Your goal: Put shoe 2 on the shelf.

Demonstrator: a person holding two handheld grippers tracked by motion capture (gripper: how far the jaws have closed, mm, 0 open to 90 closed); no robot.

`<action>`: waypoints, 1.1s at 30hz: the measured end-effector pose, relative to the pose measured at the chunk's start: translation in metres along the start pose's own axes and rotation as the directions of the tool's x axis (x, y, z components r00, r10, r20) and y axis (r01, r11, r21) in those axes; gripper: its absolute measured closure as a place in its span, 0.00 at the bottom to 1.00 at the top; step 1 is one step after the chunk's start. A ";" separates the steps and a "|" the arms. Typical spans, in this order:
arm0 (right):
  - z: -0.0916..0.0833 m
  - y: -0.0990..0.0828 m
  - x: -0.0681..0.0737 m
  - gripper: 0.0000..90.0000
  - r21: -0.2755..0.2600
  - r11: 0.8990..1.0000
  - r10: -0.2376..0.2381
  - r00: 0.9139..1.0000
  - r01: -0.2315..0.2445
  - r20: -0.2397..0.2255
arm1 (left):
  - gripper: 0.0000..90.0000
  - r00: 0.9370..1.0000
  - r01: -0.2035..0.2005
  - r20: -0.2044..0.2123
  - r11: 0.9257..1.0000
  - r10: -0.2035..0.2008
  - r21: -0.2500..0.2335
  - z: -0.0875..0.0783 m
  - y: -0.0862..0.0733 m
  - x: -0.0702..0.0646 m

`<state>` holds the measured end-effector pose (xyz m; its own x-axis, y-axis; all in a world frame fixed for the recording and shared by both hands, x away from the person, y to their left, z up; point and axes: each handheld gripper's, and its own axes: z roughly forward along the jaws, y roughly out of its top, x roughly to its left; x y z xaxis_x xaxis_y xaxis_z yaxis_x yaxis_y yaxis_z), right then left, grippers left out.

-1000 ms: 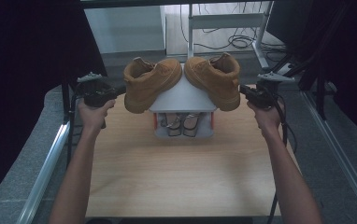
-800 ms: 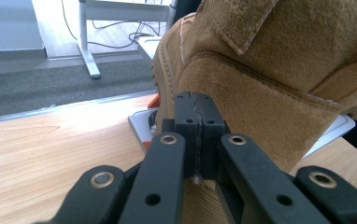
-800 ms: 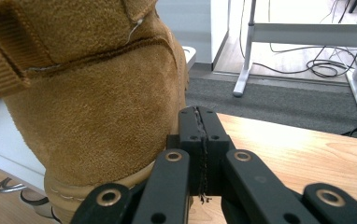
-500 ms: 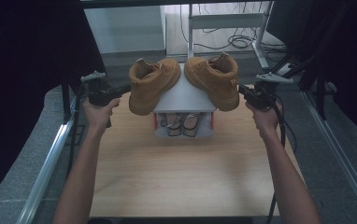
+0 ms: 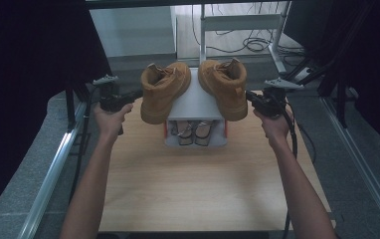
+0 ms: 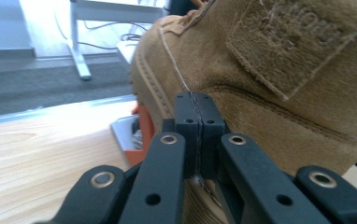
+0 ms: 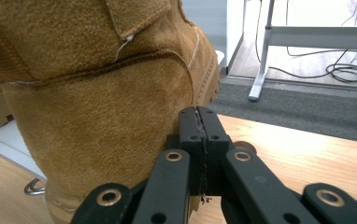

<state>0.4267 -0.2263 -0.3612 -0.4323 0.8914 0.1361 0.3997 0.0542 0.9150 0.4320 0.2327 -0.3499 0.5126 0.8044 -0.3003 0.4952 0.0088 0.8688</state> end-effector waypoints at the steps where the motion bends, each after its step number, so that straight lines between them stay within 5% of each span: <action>1: 0.001 0.000 0.002 0.99 0.001 1.000 -0.009 1.000 0.009 0.004 | 1.00 1.000 0.000 0.013 1.000 0.000 0.002 0.002 0.000 -0.002; 33: 0.025 0.001 0.030 0.99 0.007 1.000 0.001 0.996 0.000 -0.093 | 1.00 0.998 0.005 0.066 1.000 -0.007 0.020 0.047 0.002 -0.035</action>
<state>0.4339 -0.1880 -0.3660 -0.5055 0.8456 0.1716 0.4051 0.0569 0.9125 0.4477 0.1768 -0.3560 0.5544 0.7635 -0.3312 0.5115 0.0013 0.8593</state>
